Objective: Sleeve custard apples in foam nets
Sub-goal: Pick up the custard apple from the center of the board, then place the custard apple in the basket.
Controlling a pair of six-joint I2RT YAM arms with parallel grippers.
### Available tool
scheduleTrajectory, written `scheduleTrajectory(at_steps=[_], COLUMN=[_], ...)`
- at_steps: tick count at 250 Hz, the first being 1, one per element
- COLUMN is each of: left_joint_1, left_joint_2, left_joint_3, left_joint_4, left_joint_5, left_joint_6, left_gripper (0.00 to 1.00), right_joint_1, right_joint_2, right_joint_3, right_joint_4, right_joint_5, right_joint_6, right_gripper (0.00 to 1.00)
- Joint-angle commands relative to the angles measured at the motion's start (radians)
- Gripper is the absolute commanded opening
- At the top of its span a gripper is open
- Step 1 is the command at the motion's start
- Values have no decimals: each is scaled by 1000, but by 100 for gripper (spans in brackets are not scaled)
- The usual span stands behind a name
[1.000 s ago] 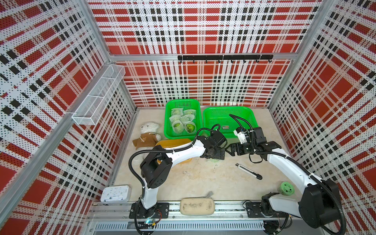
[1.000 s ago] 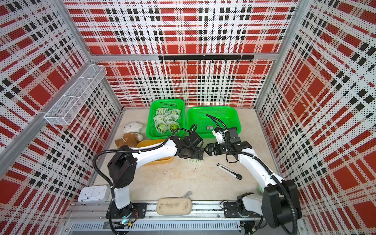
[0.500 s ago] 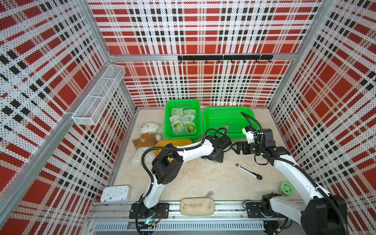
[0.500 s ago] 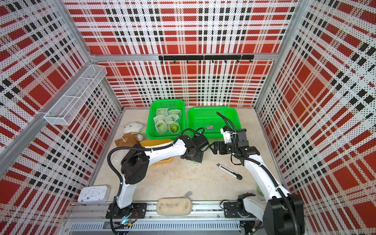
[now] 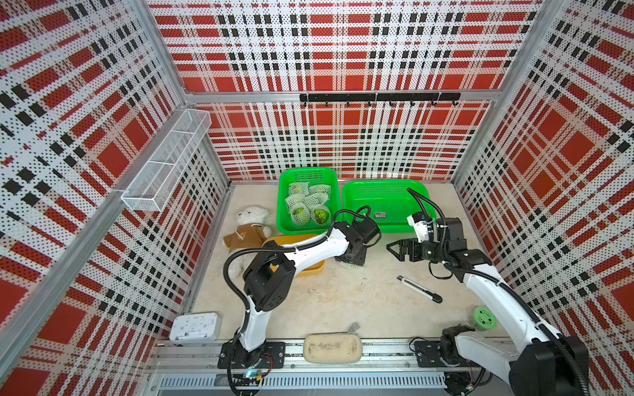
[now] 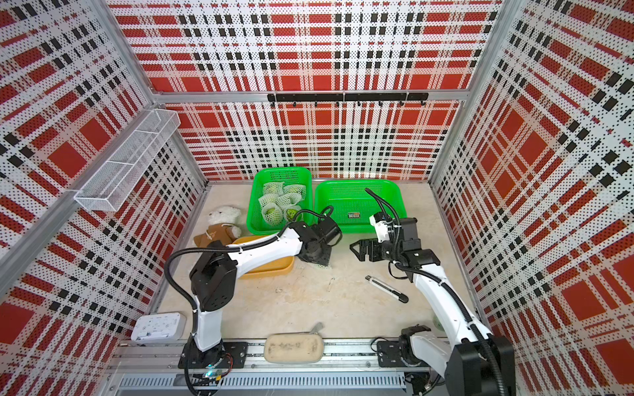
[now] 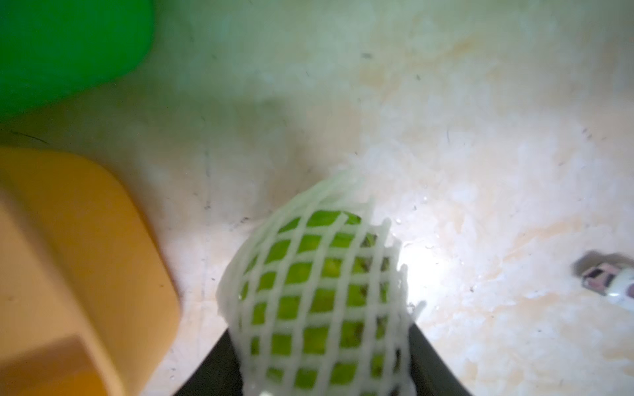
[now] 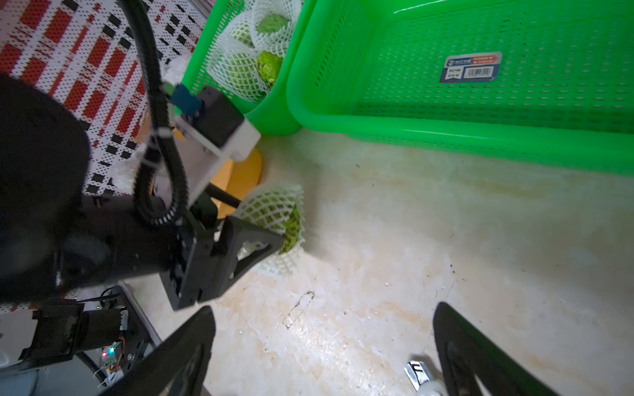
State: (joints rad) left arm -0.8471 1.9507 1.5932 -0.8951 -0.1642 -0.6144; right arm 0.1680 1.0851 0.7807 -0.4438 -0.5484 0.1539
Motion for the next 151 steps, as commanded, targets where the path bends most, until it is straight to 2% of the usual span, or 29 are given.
scheduleTrajectory(at_steps=[1,36,80,122,151], left_joint_1=[87,220,376,446,451], left_joint_2=[-133,-194,-142,-18,56], left_joint_3=[11,40,108,189,277], left_joint_4=[16,18,-2,-11,-8], left_joint_5=[5,28,63,90,106], left_joint_6=[76,147,234,327,395], left_gripper=[47,48,49,49,48], right_joint_1=[-1,1,1,2,4], right_joint_2=[-25,-23,1,21,35], right_joint_3=[5,18,50,71,84], right_joint_4=[63,78,79,77,77], right_joint_5=[-60,-88,-110,-113,-108], right_joint_6=[-4,2,5,10,9], right_gripper=[100,100,100,100,100])
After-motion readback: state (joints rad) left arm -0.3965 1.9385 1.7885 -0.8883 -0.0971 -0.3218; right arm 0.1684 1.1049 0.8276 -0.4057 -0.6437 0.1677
